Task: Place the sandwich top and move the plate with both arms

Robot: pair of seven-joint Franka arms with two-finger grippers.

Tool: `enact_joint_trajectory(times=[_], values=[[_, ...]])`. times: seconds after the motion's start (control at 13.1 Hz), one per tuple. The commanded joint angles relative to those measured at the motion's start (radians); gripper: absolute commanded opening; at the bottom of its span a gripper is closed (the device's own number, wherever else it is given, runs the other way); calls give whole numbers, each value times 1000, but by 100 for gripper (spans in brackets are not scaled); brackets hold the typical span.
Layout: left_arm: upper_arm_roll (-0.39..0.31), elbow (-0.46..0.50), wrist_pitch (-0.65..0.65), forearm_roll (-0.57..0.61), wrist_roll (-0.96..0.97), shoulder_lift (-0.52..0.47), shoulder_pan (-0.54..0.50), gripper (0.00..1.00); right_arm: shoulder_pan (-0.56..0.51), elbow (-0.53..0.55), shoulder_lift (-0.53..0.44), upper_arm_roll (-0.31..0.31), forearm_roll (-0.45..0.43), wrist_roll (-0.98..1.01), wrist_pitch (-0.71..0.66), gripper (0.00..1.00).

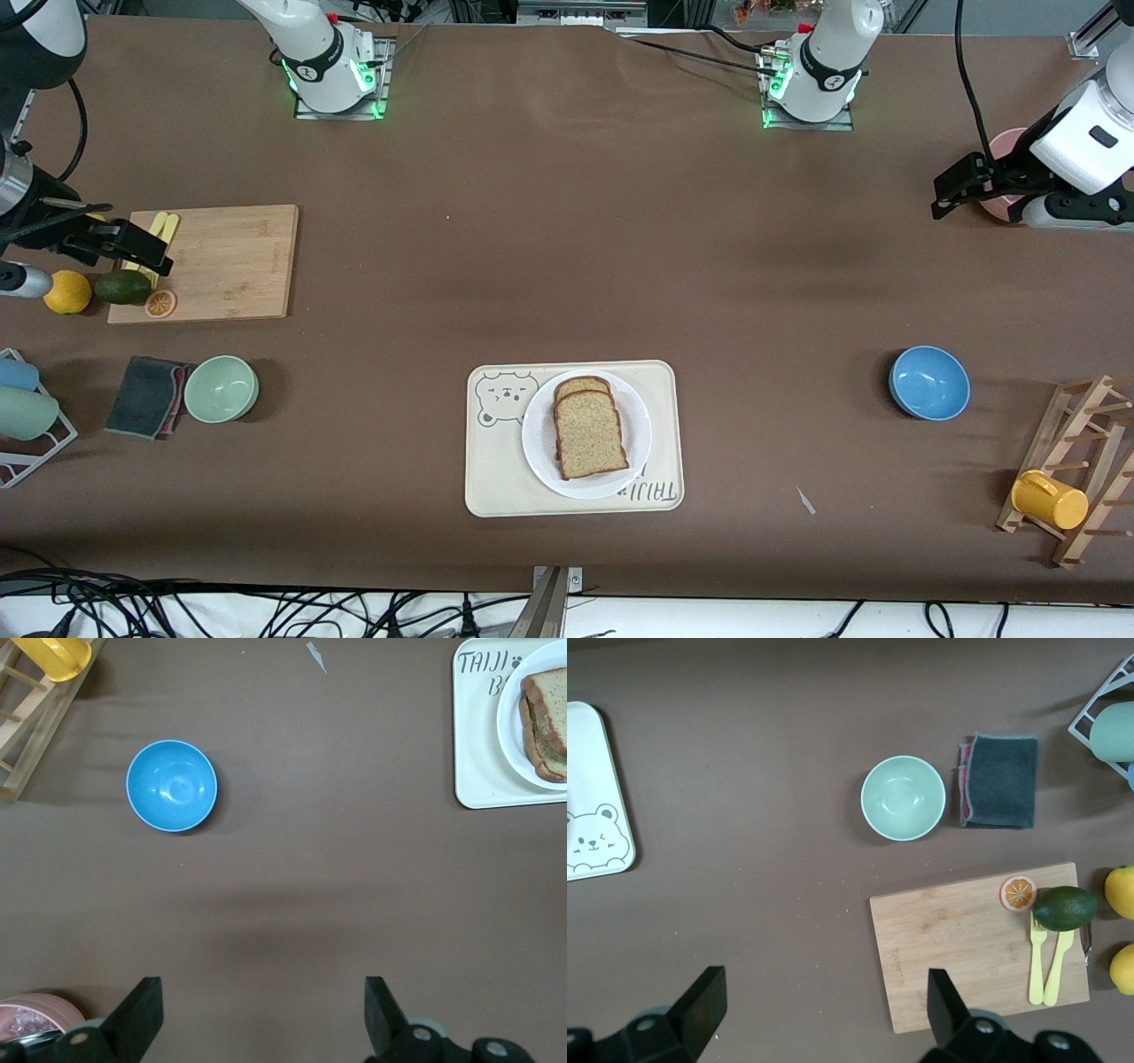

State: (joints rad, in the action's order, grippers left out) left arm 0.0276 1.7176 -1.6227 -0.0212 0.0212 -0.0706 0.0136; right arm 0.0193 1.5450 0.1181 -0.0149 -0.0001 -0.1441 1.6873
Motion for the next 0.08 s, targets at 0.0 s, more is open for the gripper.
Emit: enact_joint_trajectory(times=[0.0], values=[[5, -30, 26, 30, -20, 12, -1, 100, -7, 0, -6, 0, 3, 8, 0, 100]])
